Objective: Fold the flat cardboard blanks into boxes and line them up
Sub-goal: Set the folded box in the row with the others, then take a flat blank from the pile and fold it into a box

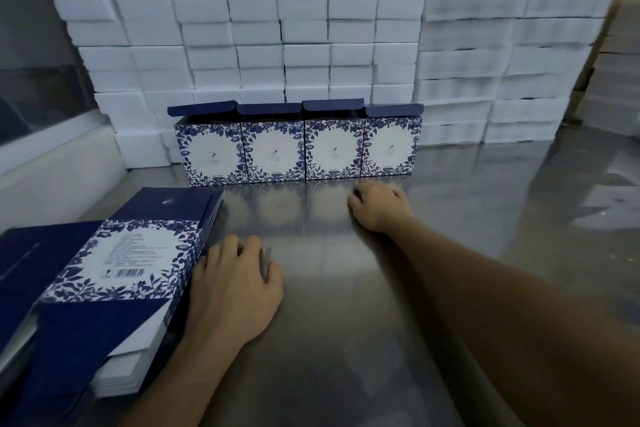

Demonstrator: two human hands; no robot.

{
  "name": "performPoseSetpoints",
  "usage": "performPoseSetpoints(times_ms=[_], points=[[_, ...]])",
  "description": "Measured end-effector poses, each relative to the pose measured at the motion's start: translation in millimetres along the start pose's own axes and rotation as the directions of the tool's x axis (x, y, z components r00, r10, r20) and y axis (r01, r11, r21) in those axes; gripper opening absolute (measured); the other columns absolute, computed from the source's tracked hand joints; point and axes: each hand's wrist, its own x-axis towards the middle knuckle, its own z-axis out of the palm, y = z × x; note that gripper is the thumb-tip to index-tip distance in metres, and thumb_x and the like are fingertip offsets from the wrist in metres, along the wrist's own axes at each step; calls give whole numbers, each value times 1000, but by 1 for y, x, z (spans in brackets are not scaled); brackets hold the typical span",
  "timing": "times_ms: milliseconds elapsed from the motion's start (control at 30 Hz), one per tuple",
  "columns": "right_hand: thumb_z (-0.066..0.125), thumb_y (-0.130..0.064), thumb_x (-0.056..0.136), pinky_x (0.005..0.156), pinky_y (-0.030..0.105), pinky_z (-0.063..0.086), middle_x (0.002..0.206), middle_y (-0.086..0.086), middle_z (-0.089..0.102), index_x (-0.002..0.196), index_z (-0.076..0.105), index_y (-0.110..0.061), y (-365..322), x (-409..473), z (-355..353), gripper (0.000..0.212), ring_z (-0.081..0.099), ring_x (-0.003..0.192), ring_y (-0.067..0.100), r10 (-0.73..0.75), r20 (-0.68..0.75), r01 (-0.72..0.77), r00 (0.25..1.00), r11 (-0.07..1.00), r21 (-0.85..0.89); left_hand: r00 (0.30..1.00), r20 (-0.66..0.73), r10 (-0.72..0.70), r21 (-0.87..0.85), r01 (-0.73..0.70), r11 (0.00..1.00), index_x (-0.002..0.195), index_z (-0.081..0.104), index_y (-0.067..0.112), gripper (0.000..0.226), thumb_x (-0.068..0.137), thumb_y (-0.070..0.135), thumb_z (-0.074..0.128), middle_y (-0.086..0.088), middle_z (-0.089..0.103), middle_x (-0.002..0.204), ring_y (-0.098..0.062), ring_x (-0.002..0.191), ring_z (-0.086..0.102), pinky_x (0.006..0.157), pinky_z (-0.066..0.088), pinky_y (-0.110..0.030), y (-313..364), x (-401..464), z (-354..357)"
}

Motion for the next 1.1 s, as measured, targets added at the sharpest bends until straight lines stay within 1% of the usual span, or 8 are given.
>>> performPoseSetpoints(times_ms=[267, 433, 500, 600, 667, 833, 1033, 1100], points=[[34, -39, 102, 104, 41, 34, 132, 9, 56, 122, 57, -17, -27, -82, -7, 38, 52, 125, 32, 12, -36, -11, 999, 999, 35, 998, -21, 52, 31, -51, 998, 107, 58, 20, 28, 94, 41, 46, -3, 59, 109, -24, 96, 55, 87, 42, -36, 4, -2, -6], [40, -38, 101, 98, 39, 38, 122, 7, 59, 115, 60, -16, -38, -127, -13, 32, 53, 117, 31, -6, -79, 11, 997, 998, 66, 951, -275, 143, 123, -113, 986, 101, 67, 14, 26, 91, 35, 55, -7, 70, 93, -28, 82, 63, 96, 33, -44, 9, -5, -28], [46, -36, 99, 94, 38, 40, 120, 7, 62, 113, 62, -16, -39, -137, -16, 29, 55, 114, 30, 0, -103, 11, 995, 994, 108, 947, -314, 64, 176, -8, 984, 107, 66, 12, 34, 91, 39, 54, -12, 68, 101, -31, 92, 63, 101, 31, -50, 2, -6, -38], [56, -33, 95, 89, 35, 44, 115, 6, 69, 108, 70, -18, -38, -145, -23, 24, 60, 110, 29, 42, -113, -13, 993, 969, 248, 961, -77, -267, 265, 278, 923, 140, 44, 18, 62, 92, 57, 45, -22, 38, 149, -41, 138, 33, 111, 16, -64, -16, -6, -47], [61, -29, 93, 81, 31, 46, 103, 4, 74, 99, 75, -19, -37, -145, -28, 18, 65, 101, 25, 98, -110, -45, 989, 912, 407, 910, 63, -410, 258, 382, 887, 148, 30, 20, 69, 93, 62, 40, -24, 23, 155, -44, 142, 20, 111, 17, -64, -29, -8, -49], [63, -22, 91, 82, 35, 54, 82, -2, 75, 75, 67, -26, -33, -143, -34, 18, 69, 88, 19, 177, -83, -91, 981, 790, 606, 937, 11, -348, 235, 336, 912, 123, 50, 13, 36, 97, 37, 47, -15, 58, 120, -33, 108, 56, 83, 40, -40, -32, -8, -51], [63, -23, 91, 84, 37, 55, 79, -6, 74, 72, 65, -29, -34, -140, -33, 20, 69, 86, 18, 169, -65, -92, 983, 774, 626, 936, -128, -327, 156, 345, 926, 105, 54, 9, 16, 96, 23, 50, -10, 54, 91, -27, 79, 47, 67, 33, -37, -34, -5, -60], [63, -24, 91, 85, 38, 55, 80, -6, 74, 73, 66, -29, -34, -140, -33, 19, 69, 86, 18, 167, -62, -91, 984, 771, 630, 935, -163, -314, 170, 340, 925, 108, 55, 9, 21, 89, 15, 62, -14, 60, 96, -32, 86, 54, 64, 35, -39, -39, -6, -64]])
